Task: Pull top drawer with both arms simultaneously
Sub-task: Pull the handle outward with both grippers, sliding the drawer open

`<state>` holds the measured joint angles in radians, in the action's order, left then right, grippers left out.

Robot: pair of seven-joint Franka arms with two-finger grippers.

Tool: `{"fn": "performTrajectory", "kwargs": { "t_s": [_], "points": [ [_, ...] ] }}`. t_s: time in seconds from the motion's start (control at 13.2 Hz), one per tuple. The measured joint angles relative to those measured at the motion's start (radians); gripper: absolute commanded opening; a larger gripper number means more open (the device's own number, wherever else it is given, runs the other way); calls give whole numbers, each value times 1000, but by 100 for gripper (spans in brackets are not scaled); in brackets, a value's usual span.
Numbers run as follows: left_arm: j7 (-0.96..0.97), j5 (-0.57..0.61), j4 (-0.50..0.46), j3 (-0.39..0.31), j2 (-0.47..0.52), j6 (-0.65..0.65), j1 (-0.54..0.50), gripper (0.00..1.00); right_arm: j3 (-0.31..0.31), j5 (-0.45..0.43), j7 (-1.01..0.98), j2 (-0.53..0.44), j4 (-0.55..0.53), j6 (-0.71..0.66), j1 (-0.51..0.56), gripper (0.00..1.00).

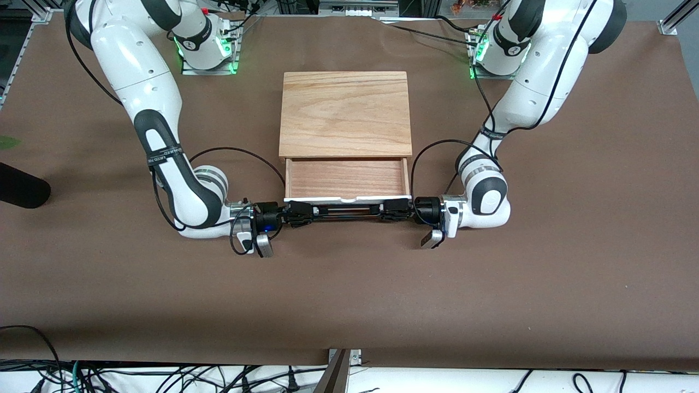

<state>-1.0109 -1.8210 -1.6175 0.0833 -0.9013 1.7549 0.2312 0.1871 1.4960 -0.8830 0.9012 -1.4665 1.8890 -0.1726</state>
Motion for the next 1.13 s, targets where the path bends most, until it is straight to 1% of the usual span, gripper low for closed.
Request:
{"fn": "performTrajectory", "kwargs": {
  "t_s": [0.08,0.15,0.23,0.38,0.53,0.98,1.06,1.13],
  "points": [
    [2,0,1,0,-1,-1,0,0,0,0,1,0,0,1,0,0],
    [4,0,2,-1,-2,-2,0,13,0,0,2,0,0,2,-1,0],
    [5,0,2,-1,-3,-2,0,30,0,0,2,0,0,2,-1,0],
    [10,0,3,-1,-6,-3,0,42,0,0,2,0,1,2,-1,0],
    [15,0,3,-4,-12,0,0,48,-1,0,2,0,2,1,-2,0],
    [41,0,-18,-21,-3,-7,-9,48,-4,-1,2,0,3,-2,-2,0],
    [57,0,-21,-27,3,-6,-10,51,-4,-1,2,0,5,-3,-1,0],
    [71,0,-24,-35,9,-2,-13,59,-6,0,1,0,11,-3,0,0]
  ]
}}
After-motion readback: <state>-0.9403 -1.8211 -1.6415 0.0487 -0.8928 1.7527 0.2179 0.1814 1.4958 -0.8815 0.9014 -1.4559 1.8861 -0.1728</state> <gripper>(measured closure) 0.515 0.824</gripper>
